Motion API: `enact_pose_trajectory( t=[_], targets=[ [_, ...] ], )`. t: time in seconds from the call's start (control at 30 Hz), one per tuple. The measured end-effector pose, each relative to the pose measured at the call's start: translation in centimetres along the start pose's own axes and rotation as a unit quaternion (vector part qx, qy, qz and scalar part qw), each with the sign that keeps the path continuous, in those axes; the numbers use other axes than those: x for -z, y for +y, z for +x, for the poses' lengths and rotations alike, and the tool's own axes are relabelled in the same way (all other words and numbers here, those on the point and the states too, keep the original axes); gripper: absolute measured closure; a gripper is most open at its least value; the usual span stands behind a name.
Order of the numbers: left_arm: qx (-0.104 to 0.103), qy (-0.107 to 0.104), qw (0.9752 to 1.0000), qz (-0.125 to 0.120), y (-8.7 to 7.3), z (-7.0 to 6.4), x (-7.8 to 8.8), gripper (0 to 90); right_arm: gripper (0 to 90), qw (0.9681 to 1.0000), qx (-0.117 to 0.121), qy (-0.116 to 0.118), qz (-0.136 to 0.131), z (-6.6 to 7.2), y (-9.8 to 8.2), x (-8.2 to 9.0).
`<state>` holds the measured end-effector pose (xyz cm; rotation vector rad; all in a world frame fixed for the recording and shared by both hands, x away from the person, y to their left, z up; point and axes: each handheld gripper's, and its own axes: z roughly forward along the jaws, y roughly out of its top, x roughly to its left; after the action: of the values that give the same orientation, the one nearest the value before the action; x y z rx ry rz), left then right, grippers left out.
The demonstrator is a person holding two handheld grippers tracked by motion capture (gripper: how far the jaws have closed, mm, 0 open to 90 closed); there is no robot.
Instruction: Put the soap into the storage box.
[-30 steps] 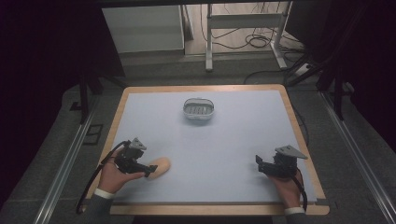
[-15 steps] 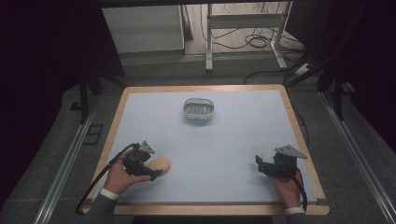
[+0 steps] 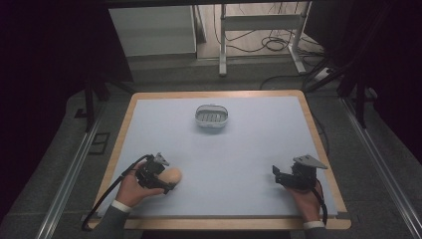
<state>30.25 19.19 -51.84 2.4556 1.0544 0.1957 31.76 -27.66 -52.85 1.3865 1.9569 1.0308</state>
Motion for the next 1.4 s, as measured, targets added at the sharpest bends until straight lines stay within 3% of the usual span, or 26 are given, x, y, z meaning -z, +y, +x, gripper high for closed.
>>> enact_pose_trajectory(
  t=[0.3, 1.4],
  targets=[
    [-0.006, 0.008, 0.9999, 0.002, 0.0, -0.1, -0.4, 30.3, 8.2, 1.0, -0.004, 0.0, 0.0, 0.0, 0.0, 0.0],
    [-0.003, 0.01, 0.9995, -0.029, 0.7, 1.1, 1.3, 31.3, 8.2, 1.0, -0.006, -0.002, 0.004, -0.1, 0.0, -0.1]
  ],
)
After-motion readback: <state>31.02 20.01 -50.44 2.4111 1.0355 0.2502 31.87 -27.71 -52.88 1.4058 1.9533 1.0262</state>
